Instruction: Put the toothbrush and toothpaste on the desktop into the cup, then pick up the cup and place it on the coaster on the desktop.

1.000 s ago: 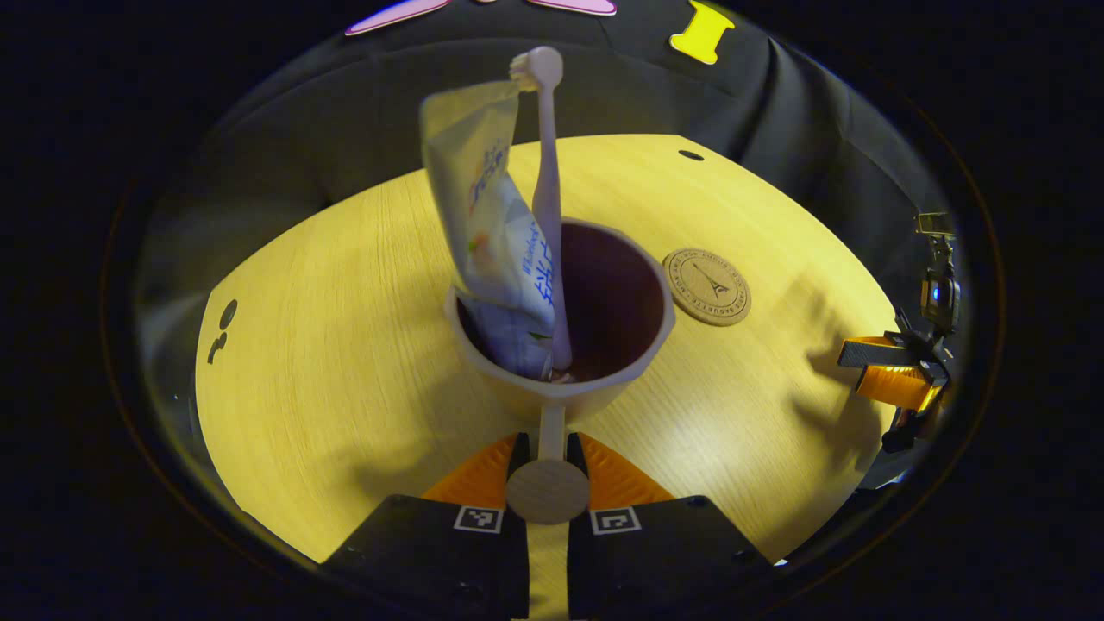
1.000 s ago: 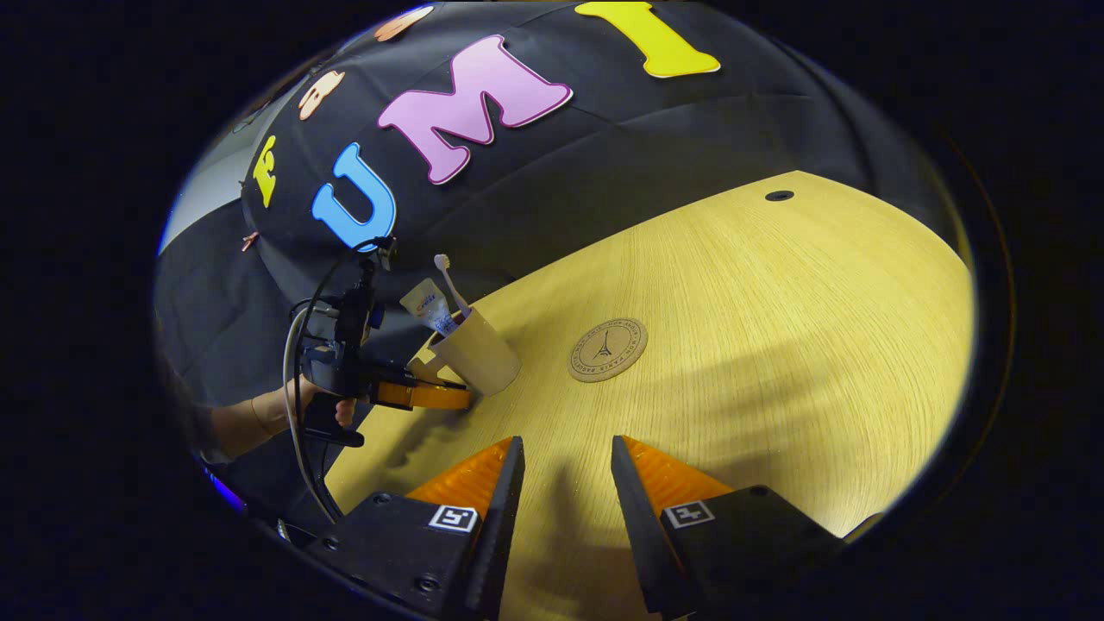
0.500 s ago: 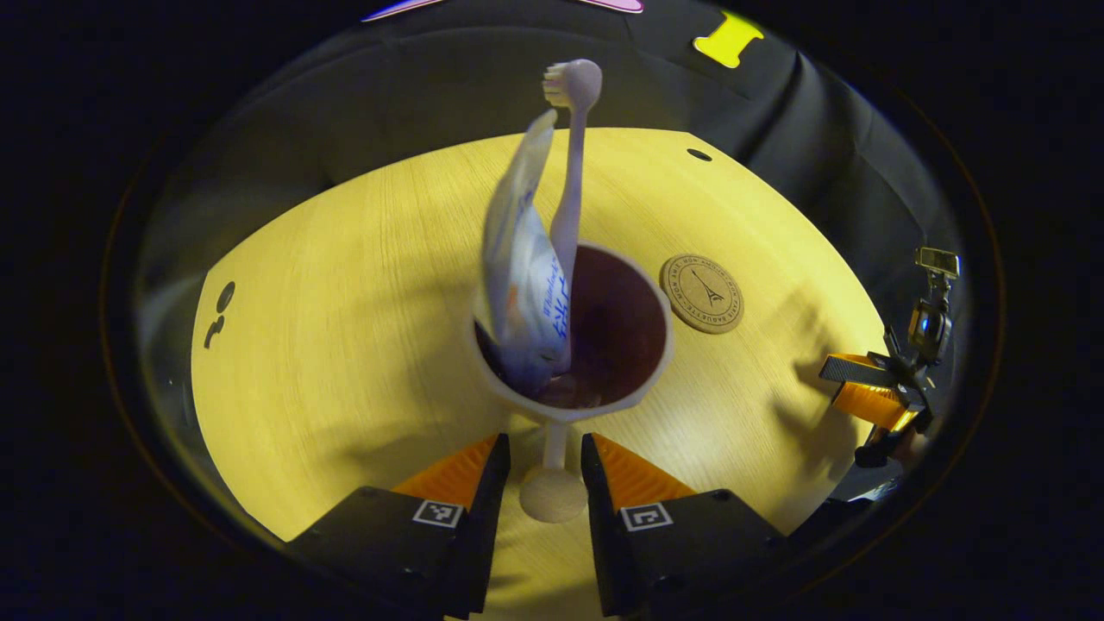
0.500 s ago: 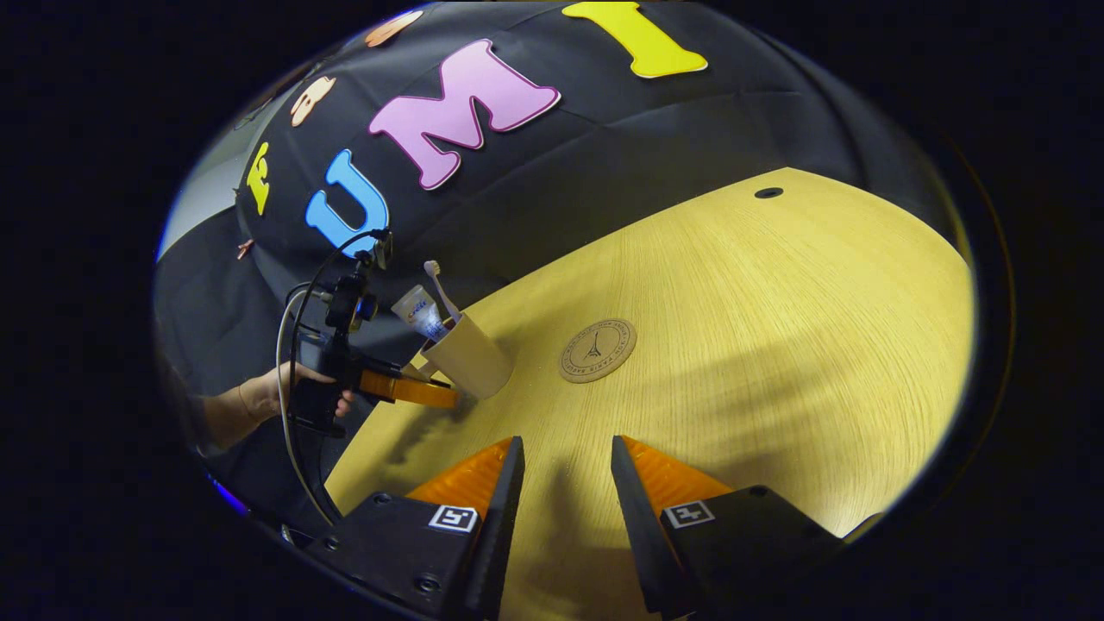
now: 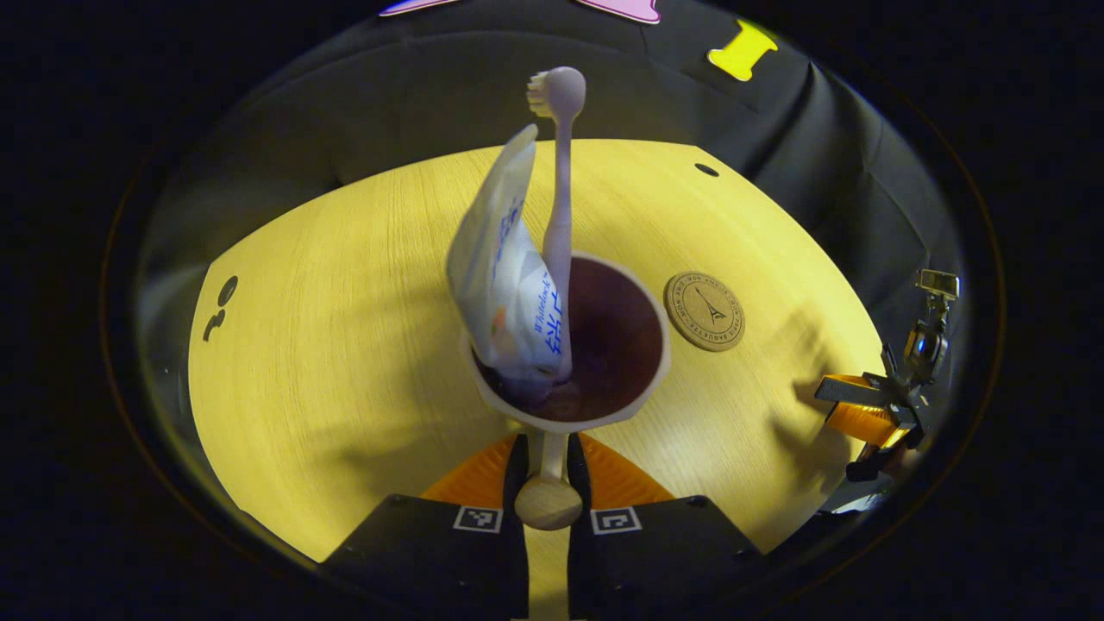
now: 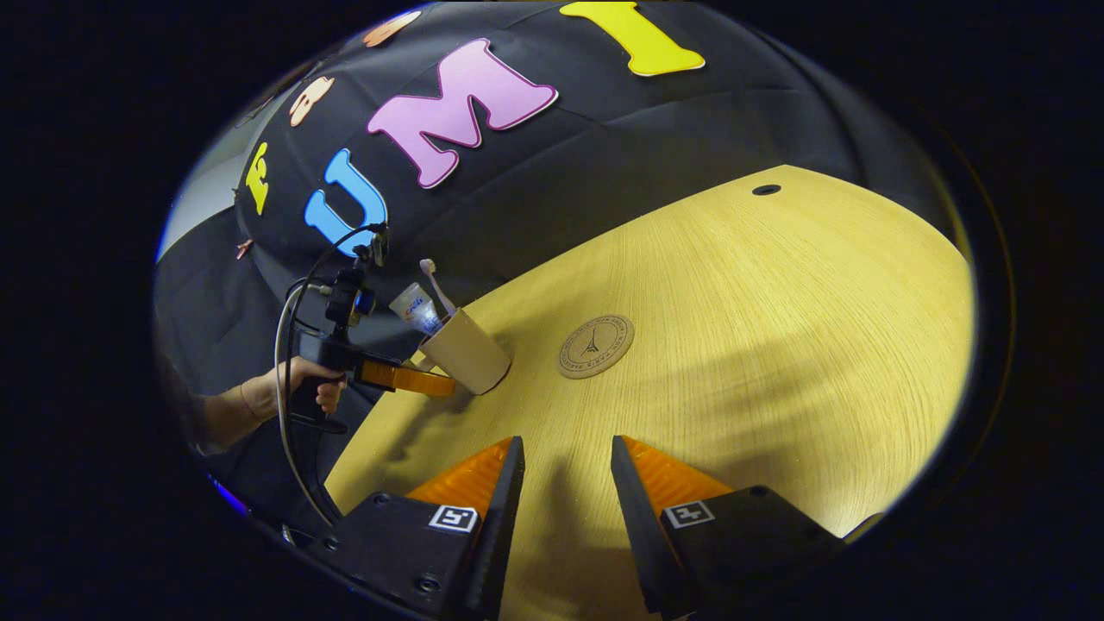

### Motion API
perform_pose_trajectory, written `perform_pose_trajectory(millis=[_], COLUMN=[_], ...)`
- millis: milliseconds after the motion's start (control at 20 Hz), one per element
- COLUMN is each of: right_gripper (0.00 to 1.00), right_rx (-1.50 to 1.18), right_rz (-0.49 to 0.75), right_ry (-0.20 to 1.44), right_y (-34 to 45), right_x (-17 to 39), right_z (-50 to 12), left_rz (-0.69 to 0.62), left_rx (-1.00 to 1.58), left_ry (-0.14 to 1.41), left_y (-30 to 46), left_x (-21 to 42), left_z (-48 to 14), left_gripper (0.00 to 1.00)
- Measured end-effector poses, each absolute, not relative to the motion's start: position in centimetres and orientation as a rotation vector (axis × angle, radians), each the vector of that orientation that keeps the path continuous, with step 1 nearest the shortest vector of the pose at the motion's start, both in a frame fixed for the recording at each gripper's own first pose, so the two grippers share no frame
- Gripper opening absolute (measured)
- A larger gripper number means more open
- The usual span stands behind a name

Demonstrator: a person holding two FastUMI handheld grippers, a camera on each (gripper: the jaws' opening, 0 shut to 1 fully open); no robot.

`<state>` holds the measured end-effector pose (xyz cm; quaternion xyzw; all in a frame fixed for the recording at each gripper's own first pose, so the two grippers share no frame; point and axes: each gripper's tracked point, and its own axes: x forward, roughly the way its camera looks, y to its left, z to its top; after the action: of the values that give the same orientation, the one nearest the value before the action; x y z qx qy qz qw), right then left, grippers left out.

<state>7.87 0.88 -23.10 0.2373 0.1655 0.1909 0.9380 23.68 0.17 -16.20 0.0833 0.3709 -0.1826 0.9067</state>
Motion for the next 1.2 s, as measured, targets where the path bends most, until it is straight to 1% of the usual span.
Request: perform_pose_trajectory(millis=[100, 150, 200, 250, 300, 400, 450, 550, 600, 650, 900, 1200], right_gripper=[0.63, 0.63, 0.63, 0.63, 0.63, 0.63, 0.63, 0.63, 0.63, 0.63, 0.63, 0.63], right_rx=[0.481, 0.481, 0.48, 0.482, 0.483, 0.479, 0.477, 0.474, 0.473, 0.474, 0.481, 0.48], right_rz=[0.388, 0.389, 0.387, 0.387, 0.386, 0.386, 0.386, 0.387, 0.386, 0.385, 0.368, 0.339], right_ry=[0.34, 0.339, 0.338, 0.337, 0.336, 0.333, 0.332, 0.33, 0.327, 0.326, 0.313, 0.298], right_y=[0.9, 0.9, 0.8, 0.7, 0.8, 0.7, 0.7, 0.7, 0.6, 0.6, -0.3, -1.8], right_x=[7.8, 7.8, 7.8, 7.8, 7.8, 7.8, 7.8, 7.8, 7.9, 7.9, 7.6, 6.9], right_z=[-23.1, -23.2, -23.2, -23.2, -23.0, -23.0, -23.1, -22.9, -22.8, -22.7, -22.5, -22.3], left_rz=[-0.381, -0.383, -0.384, -0.391, -0.395, -0.399, -0.399, -0.405, -0.407, -0.412, -0.493, -0.555], left_rx=[0.193, 0.208, 0.215, 0.211, 0.201, 0.195, 0.202, 0.218, 0.23, 0.247, 0.329, 0.369], left_ry=[0.74, 0.723, 0.71, 0.703, 0.7, 0.68, 0.668, 0.638, 0.631, 0.626, 0.594, 0.602], left_y=[0.1, 0.0, -0.1, -0.4, -0.7, -0.9, -1.0, -1.5, -1.8, -2.3, -7.5, -13.2], left_x=[23.5, 23.6, 23.5, 23.4, 23.3, 23.1, 23.2, 23.2, 23.0, 23.0, 22.8, 24.7], left_z=[-16.1, -16.0, -15.9, -15.8, -15.7, -15.4, -15.2, -14.4, -14.2, -13.9, -13.3, -13.8], left_gripper=[0.22, 0.27, 0.21, 0.2, 0.15, 0.24, 0.19, 0.18, 0.23, 0.18, 0.18, 0.18])
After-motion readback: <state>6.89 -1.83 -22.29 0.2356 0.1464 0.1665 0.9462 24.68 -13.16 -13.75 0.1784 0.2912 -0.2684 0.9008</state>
